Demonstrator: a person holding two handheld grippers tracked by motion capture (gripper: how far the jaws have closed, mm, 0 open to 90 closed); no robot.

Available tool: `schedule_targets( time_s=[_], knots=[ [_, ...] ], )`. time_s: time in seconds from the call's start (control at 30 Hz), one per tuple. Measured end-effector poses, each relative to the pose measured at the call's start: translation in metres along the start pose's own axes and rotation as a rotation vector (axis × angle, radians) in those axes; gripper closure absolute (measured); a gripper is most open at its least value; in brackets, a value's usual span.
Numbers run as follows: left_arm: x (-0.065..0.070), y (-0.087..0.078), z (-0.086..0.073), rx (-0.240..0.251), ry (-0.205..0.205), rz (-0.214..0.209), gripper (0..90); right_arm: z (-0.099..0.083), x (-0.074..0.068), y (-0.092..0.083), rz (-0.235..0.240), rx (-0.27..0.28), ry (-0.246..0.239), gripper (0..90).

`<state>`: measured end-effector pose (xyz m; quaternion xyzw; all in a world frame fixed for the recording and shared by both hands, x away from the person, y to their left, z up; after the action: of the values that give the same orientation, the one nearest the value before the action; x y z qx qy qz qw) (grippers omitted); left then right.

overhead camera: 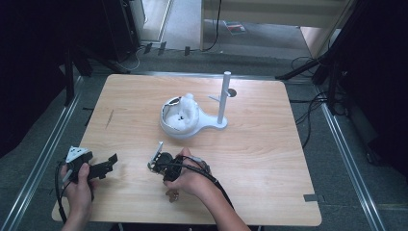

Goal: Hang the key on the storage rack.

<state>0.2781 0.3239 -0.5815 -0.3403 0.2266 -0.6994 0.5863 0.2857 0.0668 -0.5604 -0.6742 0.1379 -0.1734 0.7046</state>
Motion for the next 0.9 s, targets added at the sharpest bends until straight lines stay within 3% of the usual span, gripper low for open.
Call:
schedule_targets(
  time_s=[0.2, 0.4, 0.9],
  knots=[
    [0.000, 0.000, 0.000, 0.000, 0.001, 0.000, 0.4, 0.000, 0.001, 0.000, 0.016, -0.002, 0.013, 69.1],
    [0.000, 0.000, 0.000, -0.001, 0.002, 0.000, 0.4, -0.003, 0.001, 0.000, 0.011, 0.031, 0.026, 70.2],
    [0.000, 0.000, 0.000, 0.001, 0.000, 0.002, 0.4, -0.020, 0.010, -0.020, 0.043, 0.230, 0.137, 70.6]
  ],
)
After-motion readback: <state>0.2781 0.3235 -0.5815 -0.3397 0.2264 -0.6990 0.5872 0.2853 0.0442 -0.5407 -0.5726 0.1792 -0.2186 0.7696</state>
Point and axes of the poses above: each handheld gripper's, and its own axes: y roughly forward along the jaws, z roughly out of its top, x roughly to its right, the point moved 5 cm from there along y, roughly forward along the jaws, and after that the axes turned 12 degrees about -x, right-handed, at the moved point
